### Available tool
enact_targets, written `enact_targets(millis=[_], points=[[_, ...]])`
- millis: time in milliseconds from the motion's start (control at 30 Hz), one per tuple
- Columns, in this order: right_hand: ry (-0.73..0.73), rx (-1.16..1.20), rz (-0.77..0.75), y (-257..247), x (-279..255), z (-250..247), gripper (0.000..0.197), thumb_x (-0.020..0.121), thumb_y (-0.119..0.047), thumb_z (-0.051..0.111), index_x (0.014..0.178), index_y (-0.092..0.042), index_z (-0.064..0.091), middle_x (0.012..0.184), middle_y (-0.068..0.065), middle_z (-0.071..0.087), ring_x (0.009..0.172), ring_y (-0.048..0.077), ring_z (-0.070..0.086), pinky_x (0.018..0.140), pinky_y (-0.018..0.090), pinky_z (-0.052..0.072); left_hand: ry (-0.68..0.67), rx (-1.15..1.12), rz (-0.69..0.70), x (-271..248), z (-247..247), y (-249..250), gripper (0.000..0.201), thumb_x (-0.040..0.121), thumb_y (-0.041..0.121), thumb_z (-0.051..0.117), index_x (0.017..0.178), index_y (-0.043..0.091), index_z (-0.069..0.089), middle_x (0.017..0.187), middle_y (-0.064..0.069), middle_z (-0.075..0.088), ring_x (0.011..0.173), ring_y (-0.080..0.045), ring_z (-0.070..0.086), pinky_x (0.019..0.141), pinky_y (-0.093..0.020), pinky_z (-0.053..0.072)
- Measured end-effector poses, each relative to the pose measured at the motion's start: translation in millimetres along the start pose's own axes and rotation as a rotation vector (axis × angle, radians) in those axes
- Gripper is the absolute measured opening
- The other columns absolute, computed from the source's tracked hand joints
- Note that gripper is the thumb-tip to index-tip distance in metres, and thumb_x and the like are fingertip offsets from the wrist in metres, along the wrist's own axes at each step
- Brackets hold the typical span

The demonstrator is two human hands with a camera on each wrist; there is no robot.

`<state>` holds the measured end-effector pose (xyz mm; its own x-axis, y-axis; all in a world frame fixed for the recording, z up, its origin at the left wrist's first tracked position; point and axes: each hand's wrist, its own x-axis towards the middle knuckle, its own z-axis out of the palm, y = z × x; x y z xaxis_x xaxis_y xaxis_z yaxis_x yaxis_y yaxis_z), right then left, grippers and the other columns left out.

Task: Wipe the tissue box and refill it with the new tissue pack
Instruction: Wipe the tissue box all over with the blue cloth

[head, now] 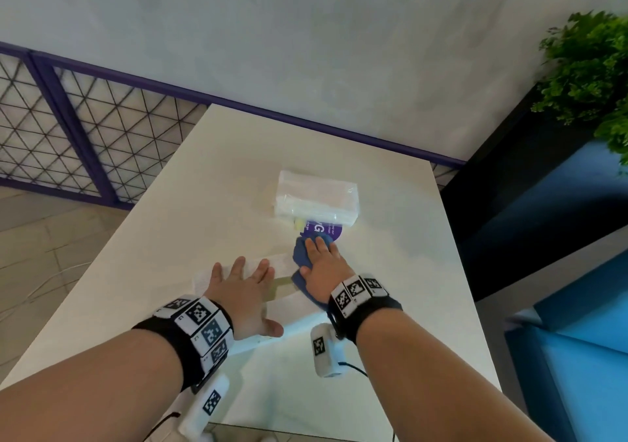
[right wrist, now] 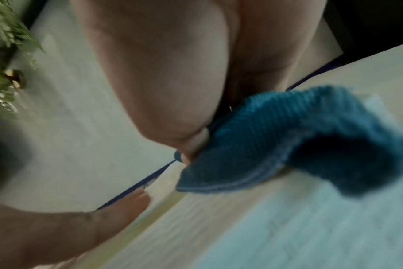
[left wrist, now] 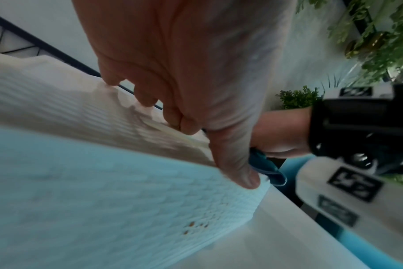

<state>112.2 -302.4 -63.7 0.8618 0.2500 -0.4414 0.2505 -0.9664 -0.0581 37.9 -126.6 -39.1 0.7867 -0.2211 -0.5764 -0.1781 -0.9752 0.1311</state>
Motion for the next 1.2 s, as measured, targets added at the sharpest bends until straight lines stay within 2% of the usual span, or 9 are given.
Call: enact_targets(millis=[167, 300, 467, 567, 700, 767, 933, 1033, 1200], points=[[-0.032, 0.003, 0.119, 0.9, -39.6, 15.1, 0.07, 0.098, -0.037, 0.032, 0.152, -0.004, 0.001, 0.161, 0.013, 0.001, 0.148, 0.033, 0.006, 0.12, 0.044, 0.018, -0.028, 0.08, 0.058, -3.0, 2.9, -2.5, 0.108, 0.075, 0.082, 0.04, 0.15, 0.029, -0.016, 0.158, 0.014, -0.022, 0.147, -0.031, -0.018, 0.11, -0.069, 0.002], [-0.075, -0.087, 0.143, -1.3, -42.6, 31.0, 0.069, 0.096, -0.037, 0.034, 0.149, 0.003, 0.012, 0.156, 0.02, 0.015, 0.142, 0.037, 0.019, 0.115, 0.046, 0.027, -0.04, 0.049, 0.065, -7.0, 0.2, -1.1, 0.107, 0.076, 0.079, 0.045, 0.151, 0.03, -0.014, 0.158, 0.015, -0.022, 0.146, -0.031, -0.019, 0.11, -0.071, 0.0], [0.006, 0.032, 0.108, -3.6, -25.8, 3.6, 0.069, 0.099, -0.034, 0.035, 0.152, -0.007, 0.001, 0.161, 0.009, 0.003, 0.147, 0.031, 0.005, 0.119, 0.045, 0.018, -0.053, 0.068, 0.039, -4.2, -7.5, -1.5, 0.104, 0.077, 0.076, 0.047, 0.151, 0.033, -0.011, 0.159, 0.016, -0.019, 0.147, -0.031, -0.017, 0.109, -0.072, 0.002], [-0.018, 0.015, 0.074, 7.9, -24.0, 17.1, 0.069, 0.098, -0.036, 0.029, 0.152, -0.007, -0.002, 0.162, 0.009, 0.001, 0.149, 0.029, 0.002, 0.12, 0.045, 0.016, -0.033, 0.098, 0.041, -1.4, -8.7, -4.8, 0.103, 0.074, 0.08, 0.046, 0.151, 0.037, -0.008, 0.159, 0.02, -0.015, 0.148, -0.029, -0.013, 0.108, -0.073, 0.004], [-0.079, -0.024, 0.096, 9.1, -63.4, 44.0, 0.07, 0.094, -0.039, 0.016, 0.151, -0.001, 0.003, 0.161, 0.014, 0.005, 0.148, 0.031, 0.004, 0.121, 0.044, 0.01, 0.001, 0.106, 0.044, 2.1, -4.8, -6.6, 0.103, 0.071, 0.084, 0.044, 0.15, 0.039, -0.006, 0.159, 0.022, -0.014, 0.148, -0.028, -0.011, 0.107, -0.072, 0.007], [-0.099, -0.077, 0.05, -0.4, -82.8, 44.0, 0.062, 0.099, -0.032, 0.02, 0.15, 0.001, 0.006, 0.16, 0.015, 0.005, 0.148, 0.032, 0.002, 0.121, 0.045, 0.005, 0.008, 0.092, 0.052, 2.8, -2.8, -7.7, 0.105, 0.07, 0.084, 0.046, 0.15, 0.04, -0.005, 0.159, 0.022, -0.013, 0.147, -0.028, -0.011, 0.107, -0.072, 0.006], [0.008, 0.168, 0.108, -4.8, -62.7, 8.6, 0.064, 0.099, -0.033, 0.032, 0.153, -0.014, 0.002, 0.162, 0.003, -0.002, 0.148, 0.028, -0.003, 0.118, 0.049, 0.015, -0.004, 0.122, 0.059, -0.1, -8.2, -6.2, 0.106, 0.07, 0.079, 0.053, 0.15, 0.041, -0.004, 0.159, 0.022, -0.01, 0.147, -0.028, -0.008, 0.108, -0.071, 0.008], [0.042, 0.193, 0.109, -5.5, -36.2, -6.3, 0.064, 0.099, -0.032, 0.033, 0.152, -0.018, -0.001, 0.162, 0.002, -0.005, 0.149, 0.027, -0.005, 0.117, 0.052, 0.018, -0.022, 0.157, 0.056, -0.1, -10.7, -7.8, 0.106, 0.069, 0.081, 0.051, 0.149, 0.042, -0.006, 0.159, 0.024, -0.009, 0.147, -0.027, -0.005, 0.109, -0.07, 0.01], [0.006, 0.082, 0.036, -6.4, -59.3, -0.8, 0.066, 0.099, -0.034, 0.036, 0.151, -0.009, 0.005, 0.161, 0.008, 0.005, 0.148, 0.03, 0.002, 0.116, 0.047, 0.022, 0.015, 0.142, 0.067, -0.7, -4.8, -15.3, 0.104, 0.065, 0.088, 0.041, 0.148, 0.046, -0.006, 0.157, 0.029, -0.011, 0.147, -0.023, -0.006, 0.108, -0.068, 0.01]])
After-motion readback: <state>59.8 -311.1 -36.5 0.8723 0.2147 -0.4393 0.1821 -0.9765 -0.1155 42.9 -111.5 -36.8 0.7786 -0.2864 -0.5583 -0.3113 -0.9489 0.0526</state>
